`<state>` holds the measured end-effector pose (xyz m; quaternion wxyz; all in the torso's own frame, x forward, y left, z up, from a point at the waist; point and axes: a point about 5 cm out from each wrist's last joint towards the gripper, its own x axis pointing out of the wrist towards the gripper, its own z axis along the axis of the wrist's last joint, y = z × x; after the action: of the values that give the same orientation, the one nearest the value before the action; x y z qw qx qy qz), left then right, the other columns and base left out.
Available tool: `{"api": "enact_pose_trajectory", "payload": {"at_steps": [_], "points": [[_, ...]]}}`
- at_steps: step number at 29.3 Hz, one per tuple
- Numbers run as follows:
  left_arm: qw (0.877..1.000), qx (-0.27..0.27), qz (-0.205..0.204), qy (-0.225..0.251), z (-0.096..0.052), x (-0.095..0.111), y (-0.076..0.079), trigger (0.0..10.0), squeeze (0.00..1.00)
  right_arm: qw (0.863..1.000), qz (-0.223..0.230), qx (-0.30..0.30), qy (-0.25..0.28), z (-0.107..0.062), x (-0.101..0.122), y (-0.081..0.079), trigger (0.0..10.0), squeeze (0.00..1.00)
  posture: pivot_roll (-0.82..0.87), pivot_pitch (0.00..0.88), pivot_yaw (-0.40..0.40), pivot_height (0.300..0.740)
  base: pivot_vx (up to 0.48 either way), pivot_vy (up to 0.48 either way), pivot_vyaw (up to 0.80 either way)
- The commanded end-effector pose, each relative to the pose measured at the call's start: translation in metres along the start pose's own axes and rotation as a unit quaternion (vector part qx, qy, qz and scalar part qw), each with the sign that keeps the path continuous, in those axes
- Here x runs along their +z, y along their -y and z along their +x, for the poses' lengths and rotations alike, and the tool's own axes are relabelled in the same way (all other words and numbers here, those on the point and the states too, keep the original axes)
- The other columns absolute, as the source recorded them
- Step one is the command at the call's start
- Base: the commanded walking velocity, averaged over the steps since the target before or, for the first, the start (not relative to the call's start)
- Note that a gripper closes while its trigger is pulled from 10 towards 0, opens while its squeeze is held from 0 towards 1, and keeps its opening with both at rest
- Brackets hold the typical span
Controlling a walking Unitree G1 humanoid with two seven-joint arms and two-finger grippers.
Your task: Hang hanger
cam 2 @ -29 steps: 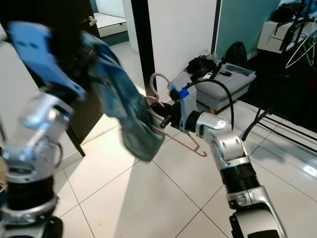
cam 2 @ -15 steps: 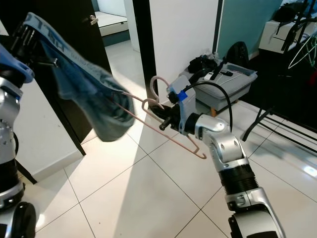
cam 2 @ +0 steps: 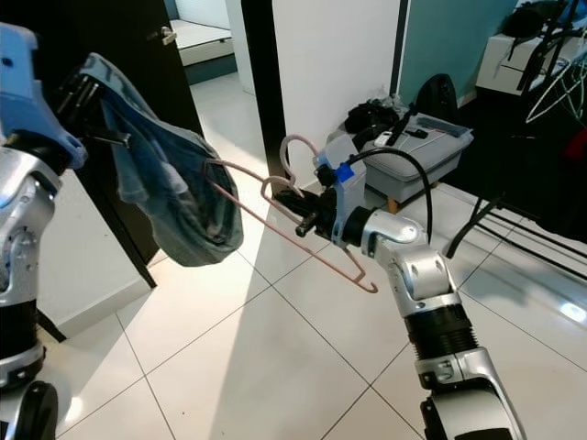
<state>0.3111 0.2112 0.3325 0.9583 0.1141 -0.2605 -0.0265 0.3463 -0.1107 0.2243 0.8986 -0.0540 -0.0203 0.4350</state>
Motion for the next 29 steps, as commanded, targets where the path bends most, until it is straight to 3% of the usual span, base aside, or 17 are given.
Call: {"api": "enact_pose_trajectory", "payload": {"at_steps": [1,3,10,13,16,18,21,22,23,24,25,26,27,29], "points": [[1.0,-0.011,-0.005,0.007,0.0,0.002,0.004,0.0,0.0,1.0,-0.007,0.006,0.009,0.001,0.002,-0.004,0.0,0.0,-0.05,0.0,0.056,0.731,0.0,0.0,0.0],[0.998,-0.055,-0.015,0.009,-0.001,0.002,0.022,0.0,0.0,1.0,-0.005,0.006,0.015,0.001,0.003,-0.005,0.0,0.0,-0.04,0.0,0.055,0.731,0.0,0.0,0.0],[0.996,-0.085,-0.01,0.005,-0.001,-0.001,0.035,0.0,0.0,0.999,-0.004,0.031,0.024,0.004,0.005,-0.011,0.0,0.0,-0.04,0.0,0.056,0.731,0.0,0.0,0.0],[0.994,-0.108,0.006,-0.003,-0.002,-0.004,0.04,0.0,0.0,0.997,-0.007,0.076,0.032,0.001,0.008,-0.021,0.0,0.0,-0.04,0.0,0.056,0.731,0.0,0.0,0.0],[0.993,-0.12,0.021,-0.01,-0.002,-0.007,0.041,0.0,0.0,0.996,-0.009,0.082,0.033,0.0,0.008,-0.022,0.0,0.0,-0.05,0.0,0.059,0.731,0.0,0.0,0.0],[0.984,-0.156,0.075,-0.033,-0.005,-0.016,0.048,0.0,0.0,0.996,-0.009,0.076,0.037,-0.001,0.009,-0.021,0.0,0.0,-0.05,0.0,0.062,0.731,0.0,0.0,0.0],[0.979,-0.171,0.099,-0.045,-0.007,-0.02,0.051,0.0,0.0,0.996,-0.008,0.074,0.039,-0.001,0.01,-0.02,0.0,0.0,-0.05,0.0,0.062,0.731,0.0,0.0,0.0],[0.968,-0.19,0.146,-0.07,-0.01,-0.031,0.053,0.0,0.0,0.997,-0.008,0.071,0.042,-0.001,0.011,-0.02,0.0,0.0,-0.05,0.0,0.064,0.731,0.0,0.0,0.0],[0.968,-0.19,0.146,-0.07,-0.01,-0.031,0.053,0.0,0.0,0.997,-0.008,0.071,0.042,-0.001,0.011,-0.02,0.0,0.0,-0.05,0.0,0.064,0.731,0.0,0.0,0.0],[0.954,-0.208,0.19,-0.099,-0.014,-0.043,0.055,0.4,0.0,0.997,-0.007,0.07,0.045,-0.001,0.011,-0.02,0.0,0.0,-0.05,0.0,0.066,0.731,0.0,0.0,0.0],[0.936,-0.229,0.237,-0.124,-0.019,-0.056,0.055,0.1,0.0,0.997,-0.006,0.067,0.047,-0.001,0.012,-0.02,0.0,0.0,-0.05,0.0,0.067,0.731,0.0,0.0,0.0],[0.936,-0.229,0.237,-0.124,-0.019,-0.056,0.055,0.1,0.0,0.997,-0.006,0.067,0.047,-0.001,0.012,-0.02,0.0,0.0,-0.05,0.0,0.067,0.731,0.0,0.0,0.0],[0.922,-0.243,0.267,-0.139,-0.023,-0.064,0.055,0.1,0.0,0.997,-0.005,0.066,0.049,-0.001,0.012,-0.019,0.0,0.0,-0.05,0.0,0.067,0.731,0.0,0.0,0.0],[0.922,-0.255,0.251,-0.144,-0.025,-0.063,0.056,0.0,0.0,0.997,-0.005,0.063,0.048,-0.001,0.011,-0.019,0.0,0.0,-0.05,0.0,0.067,0.731,0.0,0.0,0.0]]}}
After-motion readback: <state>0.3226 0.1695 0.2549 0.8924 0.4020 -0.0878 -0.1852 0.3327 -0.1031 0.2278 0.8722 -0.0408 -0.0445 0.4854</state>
